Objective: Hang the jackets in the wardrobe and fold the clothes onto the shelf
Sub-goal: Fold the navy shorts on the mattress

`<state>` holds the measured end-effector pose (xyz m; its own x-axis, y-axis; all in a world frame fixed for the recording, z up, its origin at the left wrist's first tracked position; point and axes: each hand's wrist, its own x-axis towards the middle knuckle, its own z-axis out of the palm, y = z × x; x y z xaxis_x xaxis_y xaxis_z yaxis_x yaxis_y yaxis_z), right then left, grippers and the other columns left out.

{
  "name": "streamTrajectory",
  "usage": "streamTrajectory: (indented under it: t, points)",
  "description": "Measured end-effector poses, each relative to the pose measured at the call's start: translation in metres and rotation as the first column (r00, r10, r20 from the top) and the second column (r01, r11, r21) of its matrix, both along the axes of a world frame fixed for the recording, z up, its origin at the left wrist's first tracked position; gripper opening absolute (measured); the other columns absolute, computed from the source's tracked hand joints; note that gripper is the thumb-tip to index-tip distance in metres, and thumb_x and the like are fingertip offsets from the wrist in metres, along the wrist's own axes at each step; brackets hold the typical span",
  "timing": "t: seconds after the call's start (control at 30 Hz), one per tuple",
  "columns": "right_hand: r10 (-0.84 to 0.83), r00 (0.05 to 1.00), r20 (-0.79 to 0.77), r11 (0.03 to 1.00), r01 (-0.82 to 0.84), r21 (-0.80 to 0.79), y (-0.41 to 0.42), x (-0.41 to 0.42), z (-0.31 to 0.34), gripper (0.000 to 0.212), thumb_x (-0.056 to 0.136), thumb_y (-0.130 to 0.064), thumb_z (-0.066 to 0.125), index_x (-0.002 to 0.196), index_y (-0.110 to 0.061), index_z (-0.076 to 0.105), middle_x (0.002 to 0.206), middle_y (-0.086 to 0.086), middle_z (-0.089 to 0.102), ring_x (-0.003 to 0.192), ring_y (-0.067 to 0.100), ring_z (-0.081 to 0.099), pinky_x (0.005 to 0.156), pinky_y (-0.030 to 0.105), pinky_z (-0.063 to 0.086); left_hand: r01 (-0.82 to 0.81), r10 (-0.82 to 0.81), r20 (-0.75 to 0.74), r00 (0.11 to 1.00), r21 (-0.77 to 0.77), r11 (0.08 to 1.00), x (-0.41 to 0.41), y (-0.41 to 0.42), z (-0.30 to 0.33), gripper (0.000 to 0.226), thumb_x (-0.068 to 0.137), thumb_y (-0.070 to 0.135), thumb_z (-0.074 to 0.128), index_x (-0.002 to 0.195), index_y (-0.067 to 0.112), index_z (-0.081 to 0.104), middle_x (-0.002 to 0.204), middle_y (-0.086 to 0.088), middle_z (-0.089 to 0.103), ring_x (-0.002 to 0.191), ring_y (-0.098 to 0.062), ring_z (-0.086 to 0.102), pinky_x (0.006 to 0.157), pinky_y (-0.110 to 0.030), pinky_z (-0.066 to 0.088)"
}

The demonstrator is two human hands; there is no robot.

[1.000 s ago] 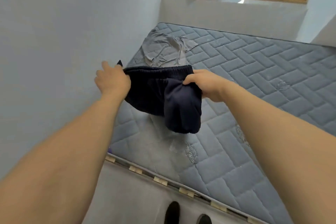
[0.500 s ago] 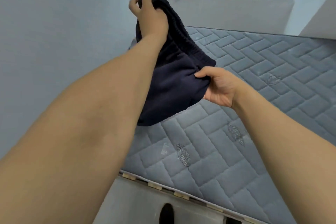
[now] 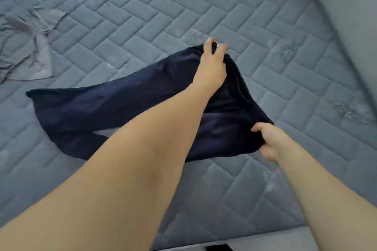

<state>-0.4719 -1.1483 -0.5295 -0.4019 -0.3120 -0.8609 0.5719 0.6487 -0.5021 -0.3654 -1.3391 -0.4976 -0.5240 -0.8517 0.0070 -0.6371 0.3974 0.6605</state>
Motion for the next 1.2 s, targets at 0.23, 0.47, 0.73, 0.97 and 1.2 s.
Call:
streamTrajectory:
  t: [0.23, 0.47, 0.73, 0.97, 1.2]
  points:
    - [0.158, 0.875, -0.458, 0.938, 0.012, 0.346, 0.026, -0.071, -0.119, 0.056, 0.087, -0.020, 0.056, 0.141, -0.012, 0.044, 0.138, 0.009, 0.050, 0.119, 0.034, 0.053, 0.095, 0.041, 0.046, 0.299, -0.329, 0.428, 0.842, 0.137, 0.944, -0.035, 0.049, -0.165, 0.051, 0.102, 0.023, 0.046, 0.151, 0.020, 0.032, 0.161, -0.008, 0.016, 0.141, -0.032, 0.028, 0.116, -0.046, 0.026]
    - [0.748, 0.405, -0.526, 0.614, -0.723, 0.317, -0.022, 0.057, -0.154, 0.053, 0.090, -0.013, 0.049, 0.142, -0.015, 0.043, 0.149, 0.004, 0.036, 0.129, 0.028, 0.041, 0.109, 0.040, 0.034, 0.046, -0.198, 0.608, 0.769, 0.257, 0.965, 0.144, 0.044, -0.212, 0.065, 0.088, 0.029, 0.056, 0.149, 0.020, 0.035, 0.154, -0.005, 0.029, 0.139, -0.029, 0.031, 0.116, -0.045, 0.021]
    - [0.700, -0.283, -0.655, 0.019, -0.911, 0.413, -0.068, 0.259, -0.169, 0.044, 0.080, -0.018, 0.051, 0.124, -0.013, 0.052, 0.125, 0.007, 0.047, 0.111, 0.030, 0.047, 0.097, 0.038, 0.036, -0.029, -0.212, 0.825, 0.524, 0.266, 0.963, 0.390, 0.023, -0.215, 0.095, 0.076, 0.040, 0.062, 0.155, 0.027, 0.011, 0.161, 0.000, 0.011, 0.150, -0.027, 0.007, 0.121, -0.052, 0.005]
    - [0.610, -0.608, -0.508, -0.110, -0.699, 0.706, -0.107, 0.362, -0.205, 0.044, 0.082, -0.022, 0.061, 0.120, -0.015, 0.041, 0.118, 0.008, 0.044, 0.107, 0.028, 0.047, 0.096, 0.042, 0.036, 0.030, 0.035, 0.842, 0.538, -0.061, 0.998, 0.500, -0.025, -0.247, 0.071, 0.087, 0.021, 0.056, 0.153, 0.022, 0.031, 0.158, -0.011, 0.028, 0.147, -0.037, 0.021, 0.118, -0.057, 0.013]
    - [0.865, -0.463, -0.192, -0.272, -0.755, 0.597, -0.151, 0.378, -0.184, 0.035, 0.088, -0.012, 0.045, 0.119, -0.012, 0.060, 0.125, 0.012, 0.061, 0.113, 0.032, 0.059, 0.083, 0.032, 0.044, 0.192, -0.119, 0.747, 0.655, -0.012, 0.981, 0.516, -0.033, -0.222, 0.017, 0.090, 0.017, 0.052, 0.096, 0.012, 0.066, 0.110, -0.010, 0.069, 0.109, -0.032, 0.061, 0.106, -0.043, 0.033]
